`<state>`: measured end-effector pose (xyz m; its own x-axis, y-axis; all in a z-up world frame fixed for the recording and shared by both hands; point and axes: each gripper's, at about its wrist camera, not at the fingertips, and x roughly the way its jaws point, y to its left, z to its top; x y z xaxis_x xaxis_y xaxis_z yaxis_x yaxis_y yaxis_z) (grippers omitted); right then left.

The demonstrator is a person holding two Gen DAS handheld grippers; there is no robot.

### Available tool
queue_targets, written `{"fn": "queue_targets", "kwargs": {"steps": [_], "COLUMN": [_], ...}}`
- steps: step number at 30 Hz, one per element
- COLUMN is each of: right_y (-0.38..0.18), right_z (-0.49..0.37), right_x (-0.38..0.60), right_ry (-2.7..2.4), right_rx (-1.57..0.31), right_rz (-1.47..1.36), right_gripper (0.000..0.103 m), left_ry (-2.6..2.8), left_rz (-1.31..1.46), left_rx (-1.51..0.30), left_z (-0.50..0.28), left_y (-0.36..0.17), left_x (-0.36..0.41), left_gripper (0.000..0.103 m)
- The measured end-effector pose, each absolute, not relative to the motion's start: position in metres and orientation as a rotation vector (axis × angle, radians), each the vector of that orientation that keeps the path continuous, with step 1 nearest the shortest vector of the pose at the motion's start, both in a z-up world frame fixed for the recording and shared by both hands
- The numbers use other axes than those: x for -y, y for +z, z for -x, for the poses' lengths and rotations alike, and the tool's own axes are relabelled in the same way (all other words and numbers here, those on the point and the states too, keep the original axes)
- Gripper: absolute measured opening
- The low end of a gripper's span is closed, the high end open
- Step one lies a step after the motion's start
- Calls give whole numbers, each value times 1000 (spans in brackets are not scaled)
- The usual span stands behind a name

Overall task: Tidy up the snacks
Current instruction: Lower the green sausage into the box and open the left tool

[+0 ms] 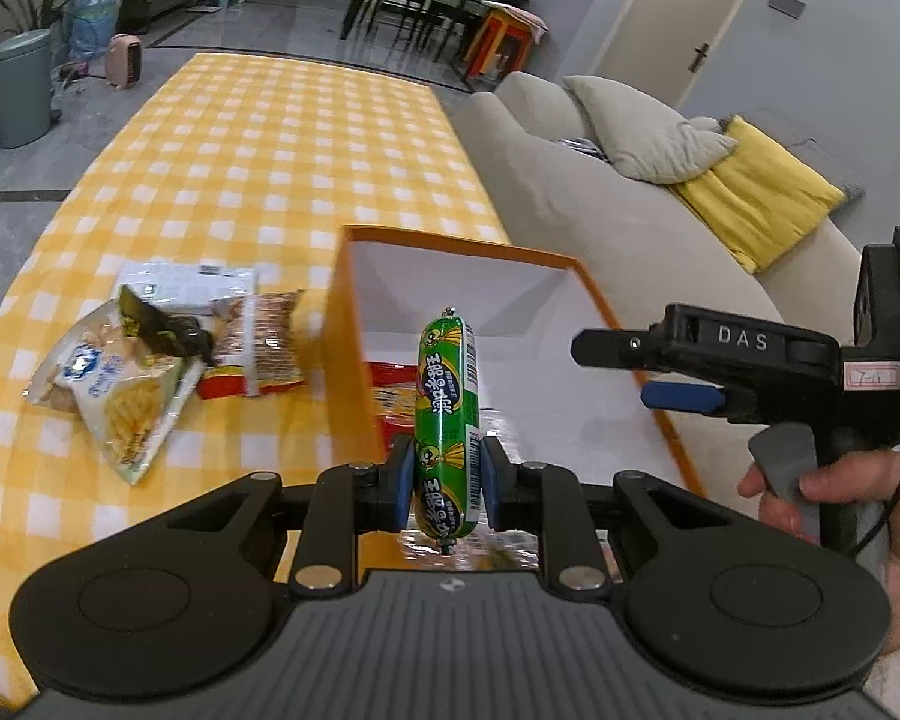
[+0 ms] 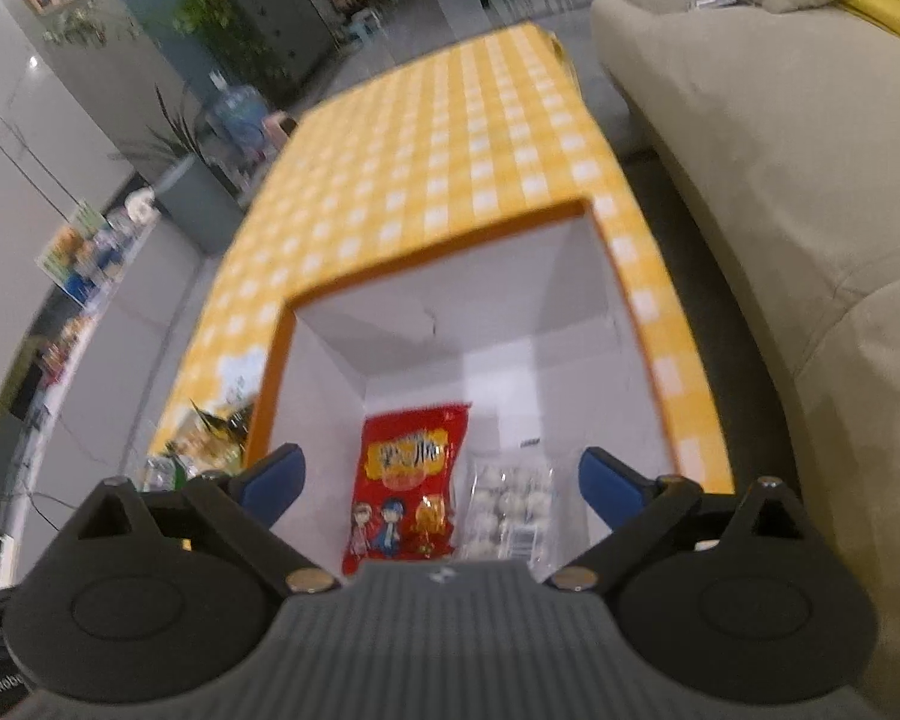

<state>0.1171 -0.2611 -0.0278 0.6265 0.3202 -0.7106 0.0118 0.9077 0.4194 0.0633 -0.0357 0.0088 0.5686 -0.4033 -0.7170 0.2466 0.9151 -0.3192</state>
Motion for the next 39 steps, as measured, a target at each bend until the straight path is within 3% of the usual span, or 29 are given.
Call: {"fn": "queue_targets", "kwargs": {"steps": [9, 21, 30, 39], "right_y": [-17, -51, -67, -74], "right_z": [-93, -77, -77, -81], "right_x": [318, 380, 409, 409], "right_ry": [176, 96, 33, 29], "right_rx": [-805, -804, -783, -824], "right_rz": [-494, -696, -828, -828], "right_gripper": [95, 95, 95, 95], "left_ry": [-400, -337, -273, -200], "left_rz": [183, 183, 131, 80], "left_rx": [-960, -1145, -1213, -1259], "left_z": [-64, -101, -122, -128], "left_y": [-1, -55, -99, -107], "left_x": [102, 176, 202, 214], "left_gripper": [25, 25, 25, 25]}}
